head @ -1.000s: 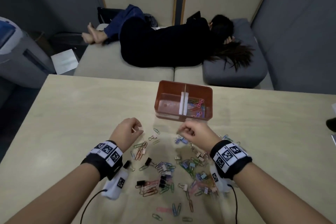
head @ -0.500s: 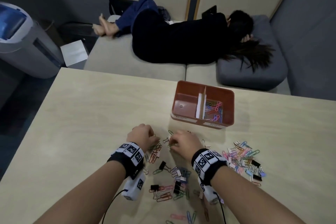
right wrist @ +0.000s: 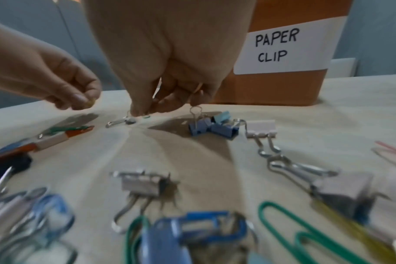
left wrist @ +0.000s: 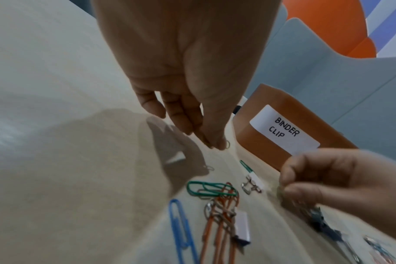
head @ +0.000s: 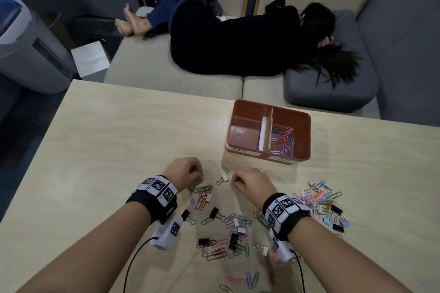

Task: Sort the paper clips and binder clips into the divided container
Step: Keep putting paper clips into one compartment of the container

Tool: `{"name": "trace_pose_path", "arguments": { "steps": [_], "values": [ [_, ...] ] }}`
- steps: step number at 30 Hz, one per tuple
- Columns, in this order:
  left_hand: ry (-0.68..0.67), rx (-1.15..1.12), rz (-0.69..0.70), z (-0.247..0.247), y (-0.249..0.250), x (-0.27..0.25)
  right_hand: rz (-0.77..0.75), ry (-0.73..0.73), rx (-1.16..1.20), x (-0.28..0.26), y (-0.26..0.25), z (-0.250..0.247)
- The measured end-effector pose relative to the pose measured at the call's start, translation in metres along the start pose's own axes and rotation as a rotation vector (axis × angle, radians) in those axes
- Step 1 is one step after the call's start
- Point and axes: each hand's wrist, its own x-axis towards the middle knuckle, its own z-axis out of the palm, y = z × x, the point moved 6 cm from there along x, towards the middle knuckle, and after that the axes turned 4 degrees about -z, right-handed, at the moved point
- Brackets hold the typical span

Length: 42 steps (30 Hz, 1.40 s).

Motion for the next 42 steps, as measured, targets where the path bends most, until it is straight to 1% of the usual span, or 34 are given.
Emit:
{"name": "trace_pose_path", "arguments": {
  "steps": [2,4,7,14,22,26,29,33,36,39,42],
  "values": [
    [-0.022,-0.031,0.018,-0.001,-0.004,-0.007,0.038,0.099,0.010,0.004,0.003,-0.011],
    [-0.072,-0.015,0.025,0.004,-0.006,-0.015,0.076,0.140,0.018,0.012,0.002,-0.017],
    [-0.095,0.107,0.010,0.014,-0.010,-0.022,0.118,0.102,0.024,0.025,-0.006,-0.012],
    [-0.002,0.288,0.030,0.018,-0.004,-0.022,0.228,0.062,-0.015,0.036,-0.010,-0.003],
    [-0.029,0.339,0.027,0.021,-0.002,-0.016,0.145,0.032,-0.096,0.035,-0.015,-0.006],
    [-0.030,0.332,0.020,0.021,-0.001,-0.017,0.156,0.062,-0.002,0.025,-0.007,-0.006],
    [-0.022,0.326,0.035,0.020,0.001,-0.018,0.162,0.042,-0.024,0.018,-0.001,-0.006],
    [-0.019,0.307,0.037,0.019,0.003,-0.017,0.156,0.084,-0.006,0.010,0.008,-0.009],
    [-0.008,0.204,0.008,0.011,0.001,-0.018,0.083,0.089,0.037,0.009,0.001,-0.013],
    [0.014,0.091,-0.012,0.000,-0.007,-0.019,-0.007,0.033,0.028,0.013,-0.016,-0.014],
    [0.016,0.030,-0.042,-0.008,-0.022,-0.023,-0.101,-0.037,-0.025,0.021,-0.037,-0.010]
  ]
}}
